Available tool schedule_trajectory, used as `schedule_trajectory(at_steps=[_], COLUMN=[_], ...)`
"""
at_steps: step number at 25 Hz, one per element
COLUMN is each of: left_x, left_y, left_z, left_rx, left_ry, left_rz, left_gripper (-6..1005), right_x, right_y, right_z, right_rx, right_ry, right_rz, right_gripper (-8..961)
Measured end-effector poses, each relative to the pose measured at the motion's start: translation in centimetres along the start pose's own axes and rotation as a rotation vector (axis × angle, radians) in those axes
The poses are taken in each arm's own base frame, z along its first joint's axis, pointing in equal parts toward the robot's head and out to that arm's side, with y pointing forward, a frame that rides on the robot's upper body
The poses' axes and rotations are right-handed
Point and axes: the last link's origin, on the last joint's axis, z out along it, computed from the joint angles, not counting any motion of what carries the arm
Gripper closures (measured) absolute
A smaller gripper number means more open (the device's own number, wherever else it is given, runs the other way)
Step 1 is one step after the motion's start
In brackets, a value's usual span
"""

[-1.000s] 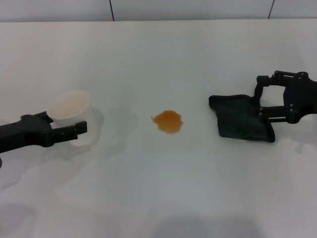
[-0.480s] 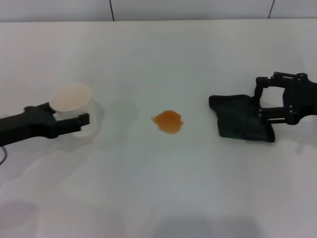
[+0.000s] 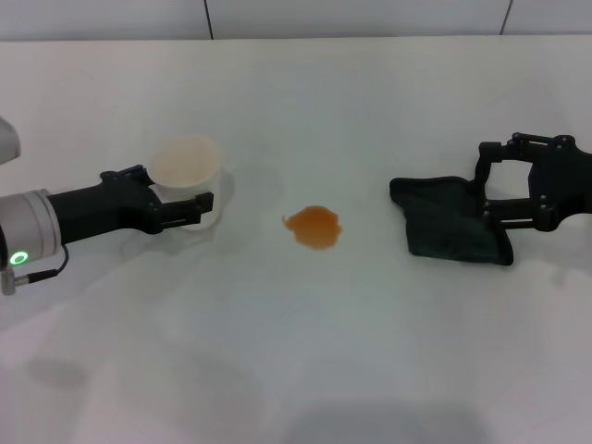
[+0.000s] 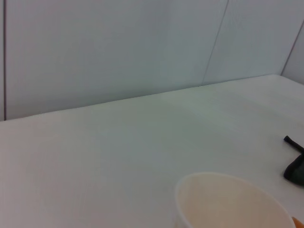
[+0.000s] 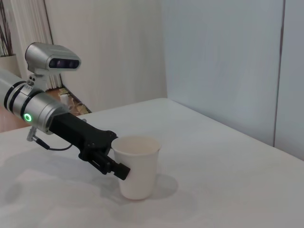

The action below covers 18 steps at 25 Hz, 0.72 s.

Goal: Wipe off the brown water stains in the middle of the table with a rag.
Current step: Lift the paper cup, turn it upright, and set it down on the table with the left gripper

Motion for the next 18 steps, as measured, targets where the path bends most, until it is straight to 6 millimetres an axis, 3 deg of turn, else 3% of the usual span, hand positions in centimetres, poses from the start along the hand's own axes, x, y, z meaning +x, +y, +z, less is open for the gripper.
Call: schedule_trajectory(at_steps=[9, 18], left_x=[0.0, -0.4], left_y=[0.5, 0.7], left_z=[1.3, 1.2], left_rx=[-0.007, -0.028], left_ry=[-0.011, -0.042], left_rz=[0.026, 0.023], left_gripper=[127, 127], right_x=[-0.1, 0.0], right_y=[-0.1, -0.1], right_z=[0.0, 0.0], right_rx=[0.004, 0.005], right_ry=[0.0, 0.001], right_rz=[-0.003, -0.002], right_gripper=[96, 96])
